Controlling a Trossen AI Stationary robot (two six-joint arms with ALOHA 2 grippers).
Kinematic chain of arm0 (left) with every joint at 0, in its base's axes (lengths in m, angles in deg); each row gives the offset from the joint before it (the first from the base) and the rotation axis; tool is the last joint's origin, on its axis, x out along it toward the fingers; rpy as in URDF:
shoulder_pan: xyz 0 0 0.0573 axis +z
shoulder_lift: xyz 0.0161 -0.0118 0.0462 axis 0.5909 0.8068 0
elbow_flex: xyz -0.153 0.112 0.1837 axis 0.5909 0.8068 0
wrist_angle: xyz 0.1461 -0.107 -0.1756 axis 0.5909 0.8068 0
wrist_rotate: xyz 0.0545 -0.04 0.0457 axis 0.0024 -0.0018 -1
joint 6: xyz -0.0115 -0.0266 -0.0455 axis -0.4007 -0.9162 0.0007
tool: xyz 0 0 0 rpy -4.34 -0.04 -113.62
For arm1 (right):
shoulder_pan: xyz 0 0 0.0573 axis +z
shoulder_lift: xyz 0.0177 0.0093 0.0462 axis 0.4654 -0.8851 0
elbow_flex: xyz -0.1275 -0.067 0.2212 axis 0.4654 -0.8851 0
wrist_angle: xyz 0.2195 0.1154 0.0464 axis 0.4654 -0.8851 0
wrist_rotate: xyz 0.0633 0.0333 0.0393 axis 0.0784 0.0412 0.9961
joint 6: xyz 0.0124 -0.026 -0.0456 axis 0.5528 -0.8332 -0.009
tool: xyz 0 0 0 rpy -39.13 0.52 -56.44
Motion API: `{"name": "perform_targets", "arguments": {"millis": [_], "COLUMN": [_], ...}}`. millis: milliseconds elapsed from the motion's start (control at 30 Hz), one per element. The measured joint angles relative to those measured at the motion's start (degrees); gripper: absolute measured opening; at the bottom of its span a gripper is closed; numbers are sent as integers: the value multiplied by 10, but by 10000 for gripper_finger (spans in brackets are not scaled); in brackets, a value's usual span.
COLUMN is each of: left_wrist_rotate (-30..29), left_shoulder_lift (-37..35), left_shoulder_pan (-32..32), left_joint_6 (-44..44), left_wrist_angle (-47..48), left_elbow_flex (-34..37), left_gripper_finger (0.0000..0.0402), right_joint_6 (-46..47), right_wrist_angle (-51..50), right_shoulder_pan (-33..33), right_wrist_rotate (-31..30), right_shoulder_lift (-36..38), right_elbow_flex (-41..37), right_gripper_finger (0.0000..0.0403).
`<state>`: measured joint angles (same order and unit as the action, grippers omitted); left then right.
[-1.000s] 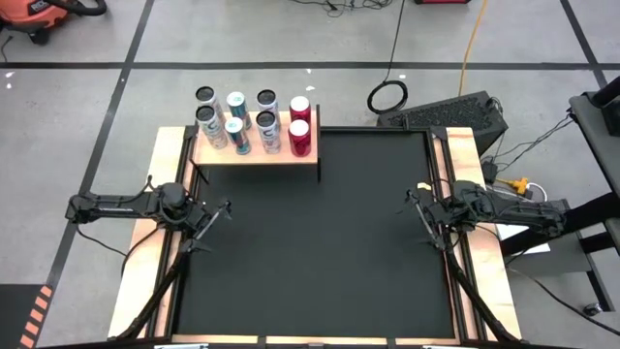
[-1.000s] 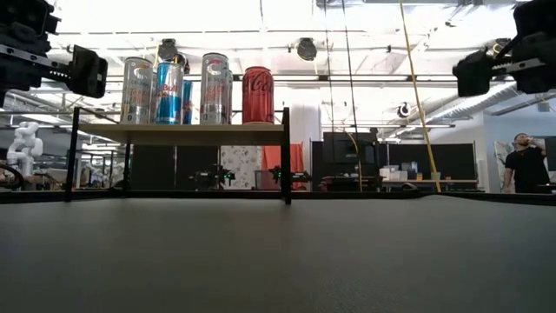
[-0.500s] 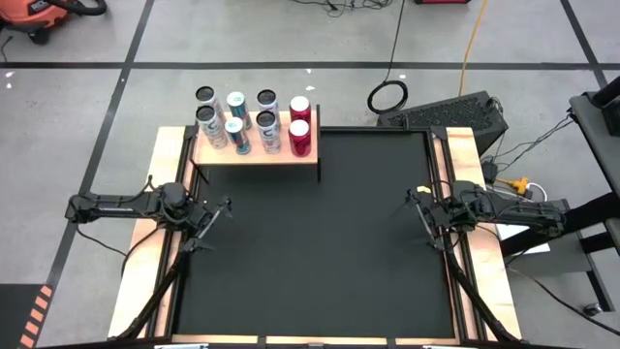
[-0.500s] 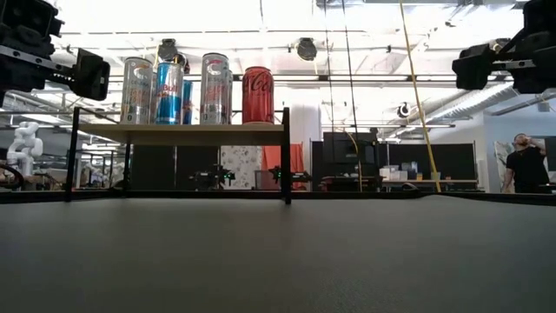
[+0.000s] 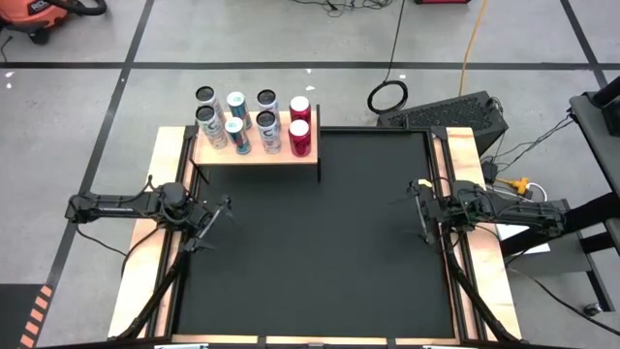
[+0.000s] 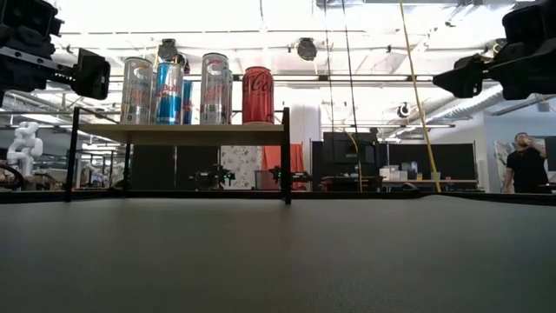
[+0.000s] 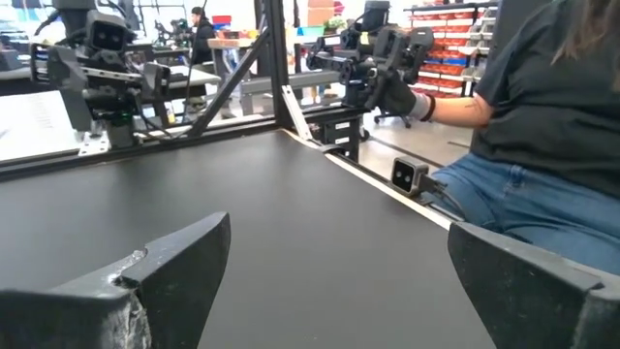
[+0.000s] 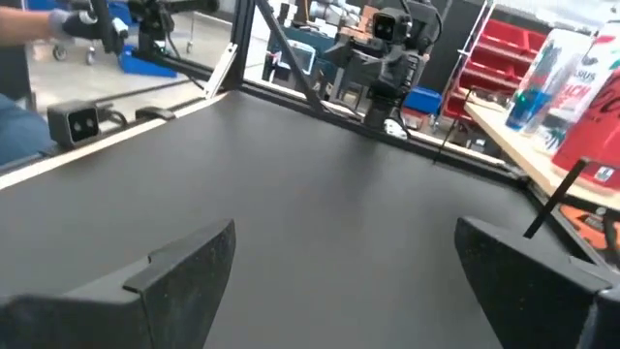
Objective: Place canned beverage on shelf
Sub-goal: Return to Home Position
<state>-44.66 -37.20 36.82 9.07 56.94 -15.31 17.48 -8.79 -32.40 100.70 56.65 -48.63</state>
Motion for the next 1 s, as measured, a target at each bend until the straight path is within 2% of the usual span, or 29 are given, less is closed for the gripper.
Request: {"name": "perform_targets", "arguments": {"millis": [100,333,633,800,1000], "left_wrist_rotate": [-10,-76,-60,-27,-25], "left_shoulder_lift": [0,0,0,0,0], "left_shoulder_pan": [0,0,0,0,0], "left_joint_6": [1,-27,-27,-30,-43], "left_wrist_angle": [-6,-12,-102,-95,-87], "left_elbow_flex": [1,1,1,1,1], "left_gripper_finger": [389,389,389,389,389], "right_joint_6": [-20,-5,5,23,9], "right_wrist_angle": [3,74,86,116,133], "right_shoulder_pan": [0,0,0,0,0], "right_wrist_rotate": [0,-1,-16,-34,-33], "right_shoulder_lift": [0,0,0,0,-5], "right_elbow_flex": [0,-2,-5,-33,-42], "right_gripper_finger": [373,373,373,373,373]}}
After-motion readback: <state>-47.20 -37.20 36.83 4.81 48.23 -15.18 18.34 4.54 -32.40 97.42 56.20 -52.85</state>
